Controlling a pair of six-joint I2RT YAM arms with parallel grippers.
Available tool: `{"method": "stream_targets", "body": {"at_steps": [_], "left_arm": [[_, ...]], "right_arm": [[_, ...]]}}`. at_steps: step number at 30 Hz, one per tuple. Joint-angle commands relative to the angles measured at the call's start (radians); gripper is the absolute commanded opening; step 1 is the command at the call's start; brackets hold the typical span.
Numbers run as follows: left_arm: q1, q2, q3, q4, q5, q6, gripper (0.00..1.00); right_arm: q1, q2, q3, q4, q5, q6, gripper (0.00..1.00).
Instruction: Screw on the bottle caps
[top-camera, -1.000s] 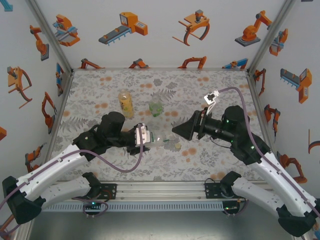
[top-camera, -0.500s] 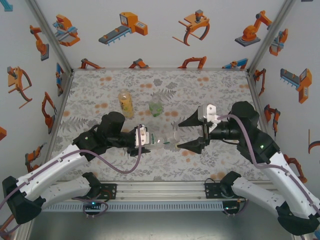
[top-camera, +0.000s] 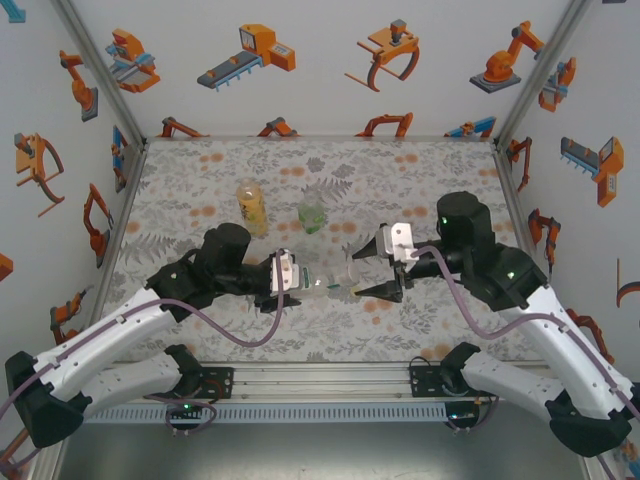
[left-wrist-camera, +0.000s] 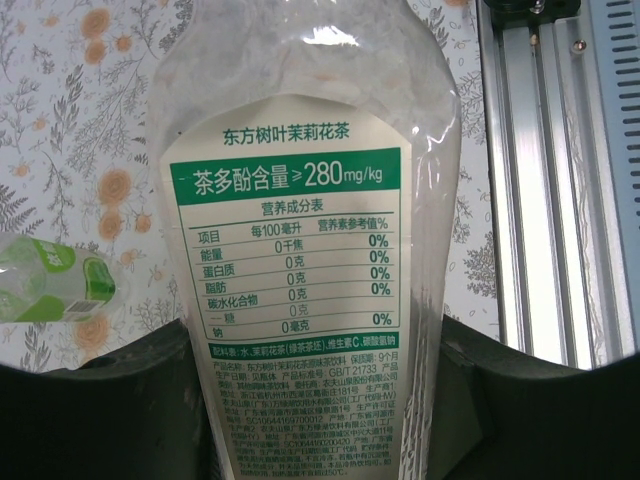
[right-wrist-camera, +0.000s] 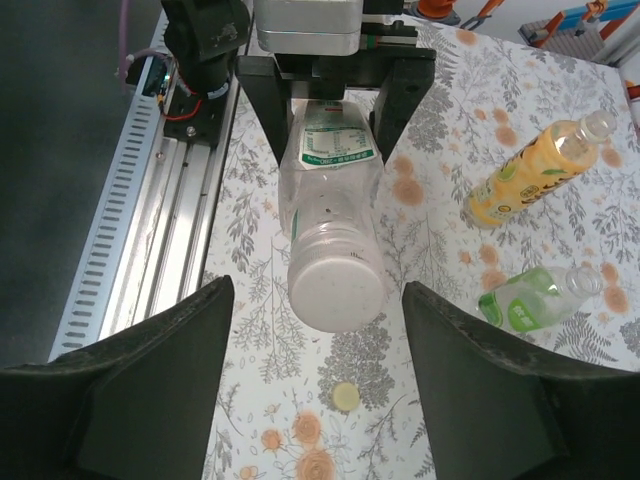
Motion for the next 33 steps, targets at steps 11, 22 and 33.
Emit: {"method": "stream_targets", "body": {"at_steps": [11,22,33], "left_arm": [[-0.003,0.004,0.03,-0.005,0.034,0.017,0.04],[-0.003,0.007,0.033,-0.005,0.042,0.016,0.04],[-0.003,0.007,0.03,0.004,-0.023,0.006,0.03]], "right_arm": [[0.009,0.019,-0.039,0.088,-0.022,0.026,0.53],[0.014,0.014,-0.042,0.082,-0.008,0.036,0.4],[0.014,-0.014,-0.147,0.297,0.101,0.498,0.08]]}}
